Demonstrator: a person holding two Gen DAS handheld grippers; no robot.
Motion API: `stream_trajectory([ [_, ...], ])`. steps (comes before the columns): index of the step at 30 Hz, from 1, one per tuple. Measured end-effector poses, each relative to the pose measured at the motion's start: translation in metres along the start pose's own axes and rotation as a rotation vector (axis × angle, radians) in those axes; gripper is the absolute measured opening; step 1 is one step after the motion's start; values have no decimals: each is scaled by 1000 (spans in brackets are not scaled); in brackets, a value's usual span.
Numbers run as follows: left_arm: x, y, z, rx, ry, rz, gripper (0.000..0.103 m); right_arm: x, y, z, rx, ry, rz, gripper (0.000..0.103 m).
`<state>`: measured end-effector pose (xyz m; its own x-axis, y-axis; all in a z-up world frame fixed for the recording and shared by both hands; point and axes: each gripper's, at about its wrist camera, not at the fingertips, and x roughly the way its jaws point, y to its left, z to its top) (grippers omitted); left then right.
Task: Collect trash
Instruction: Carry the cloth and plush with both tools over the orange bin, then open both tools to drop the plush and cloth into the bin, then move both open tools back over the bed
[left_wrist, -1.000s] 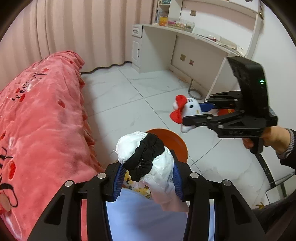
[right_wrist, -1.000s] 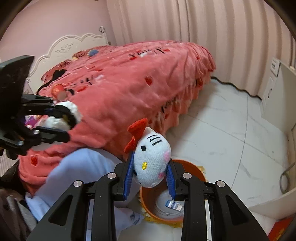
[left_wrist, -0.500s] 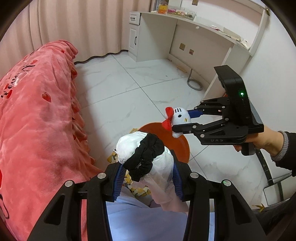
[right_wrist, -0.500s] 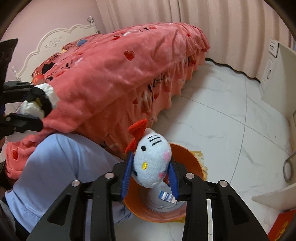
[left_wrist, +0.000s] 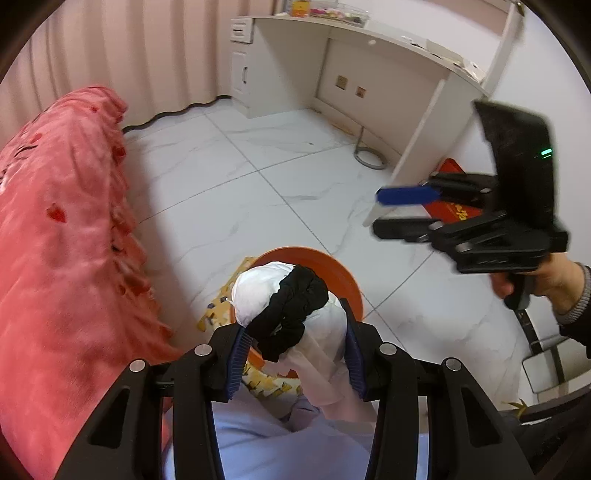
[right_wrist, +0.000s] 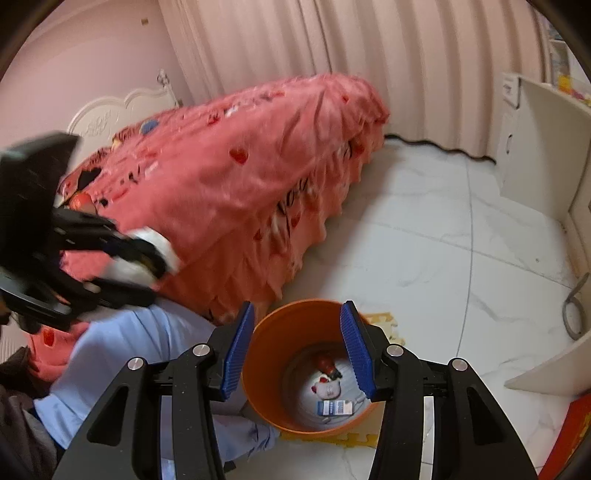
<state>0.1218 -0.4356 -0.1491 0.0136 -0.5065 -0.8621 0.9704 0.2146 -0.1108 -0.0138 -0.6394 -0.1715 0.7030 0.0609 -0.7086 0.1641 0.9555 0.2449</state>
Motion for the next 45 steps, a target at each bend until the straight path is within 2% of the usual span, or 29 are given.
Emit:
stream_trajectory([
  [8, 39, -14, 17, 44, 19, -61, 46, -38, -14, -1, 37, -53, -47, 49],
  [13, 63, -18, 22, 69, 40, -80, 47, -35, -20, -4, 51, -43, -51, 49],
  [17, 75, -14, 26, 79, 52, -68, 49, -30, -23, -7, 62, -37, -47, 49],
  [21, 84, -12, 28, 91, 53, -40, 63, -25, -26, -8, 70, -28, -48, 49],
  [22, 85, -12, 28, 89, 56, -37, 63, -24, -26, -8, 72, -24, -49, 49],
  [25, 87, -11, 30, 84, 63, -28, 68, -21, -27, -8, 76, -21, -50, 49],
  [34, 82, -10, 29, 77, 69, -28, 68, -21, -21, -8, 72, -18, -47, 49],
  [45, 40, -7, 24, 61, -1, 8, 69, -31, 7, 8, 14, -37, -33, 49],
])
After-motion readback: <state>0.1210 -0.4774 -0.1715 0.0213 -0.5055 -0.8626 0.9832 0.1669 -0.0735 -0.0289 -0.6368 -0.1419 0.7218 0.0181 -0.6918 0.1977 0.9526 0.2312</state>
